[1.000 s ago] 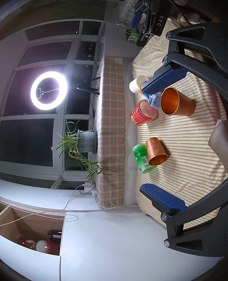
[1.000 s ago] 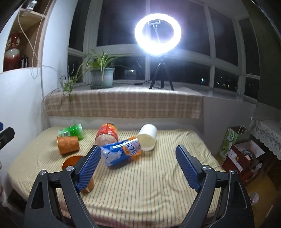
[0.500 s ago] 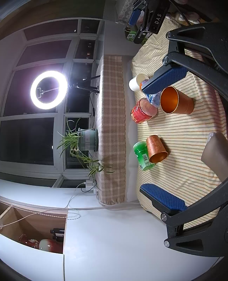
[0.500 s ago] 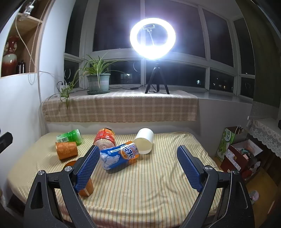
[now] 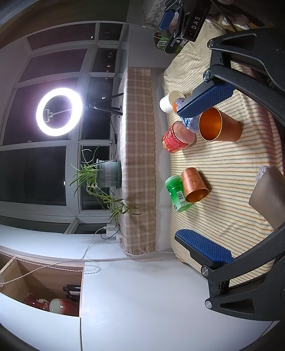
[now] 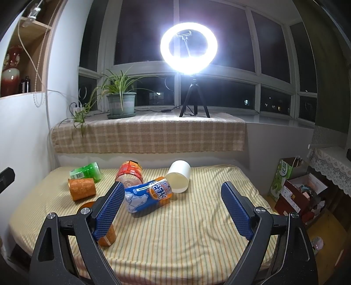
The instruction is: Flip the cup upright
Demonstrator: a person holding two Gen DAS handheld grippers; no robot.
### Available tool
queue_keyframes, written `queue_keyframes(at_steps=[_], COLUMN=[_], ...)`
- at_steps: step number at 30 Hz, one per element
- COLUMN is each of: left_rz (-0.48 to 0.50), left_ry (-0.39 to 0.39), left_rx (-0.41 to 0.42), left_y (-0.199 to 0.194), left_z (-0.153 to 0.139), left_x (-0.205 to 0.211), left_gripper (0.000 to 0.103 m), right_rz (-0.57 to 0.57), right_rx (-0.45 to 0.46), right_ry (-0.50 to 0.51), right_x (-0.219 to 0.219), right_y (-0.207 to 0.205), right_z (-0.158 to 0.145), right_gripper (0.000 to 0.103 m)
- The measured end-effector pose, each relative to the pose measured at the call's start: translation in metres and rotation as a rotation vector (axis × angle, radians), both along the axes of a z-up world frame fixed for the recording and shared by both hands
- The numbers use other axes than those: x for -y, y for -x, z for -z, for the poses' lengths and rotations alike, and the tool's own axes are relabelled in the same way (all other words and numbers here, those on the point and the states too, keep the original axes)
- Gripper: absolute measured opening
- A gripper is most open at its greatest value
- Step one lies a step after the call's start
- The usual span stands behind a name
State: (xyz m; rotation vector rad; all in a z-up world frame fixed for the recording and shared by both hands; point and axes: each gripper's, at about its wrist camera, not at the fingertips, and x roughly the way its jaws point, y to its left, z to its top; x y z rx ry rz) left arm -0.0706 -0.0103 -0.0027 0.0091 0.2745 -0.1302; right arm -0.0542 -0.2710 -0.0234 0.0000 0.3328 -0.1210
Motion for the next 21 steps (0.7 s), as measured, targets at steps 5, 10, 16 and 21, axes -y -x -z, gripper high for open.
queue_keyframes(at_steps=[5, 10, 16, 21], left_rz=[-0.003, -0.015, -0.029, -0.035], left_ry=[0.002, 0.005, 0.011, 0.009], left_rx=[-0.008, -0.010, -0.018, -0.025], left_y=[-0.002, -0.003, -0.009, -0.012], left_z=[0.001, 0.002, 0.005, 0.006], left_x=[0.000, -0.002, -0.004, -0.004], left_gripper=[0.103, 0.103, 0.103, 0.103], right_rz=[0.004, 0.009, 0.010, 0.011], right_rx=[-0.003, -0.004, -0.015, -0.019], right_ry=[0.000, -0.006, -0.006, -0.004], right_x=[-0.001, 0.001, 0.000, 0.000], right_y=[-0.001, -0.001, -0.003, -0.004], right_z=[0.001, 0.003, 0.006, 0.006], right_gripper=[0.089, 0.089, 0.089, 0.089])
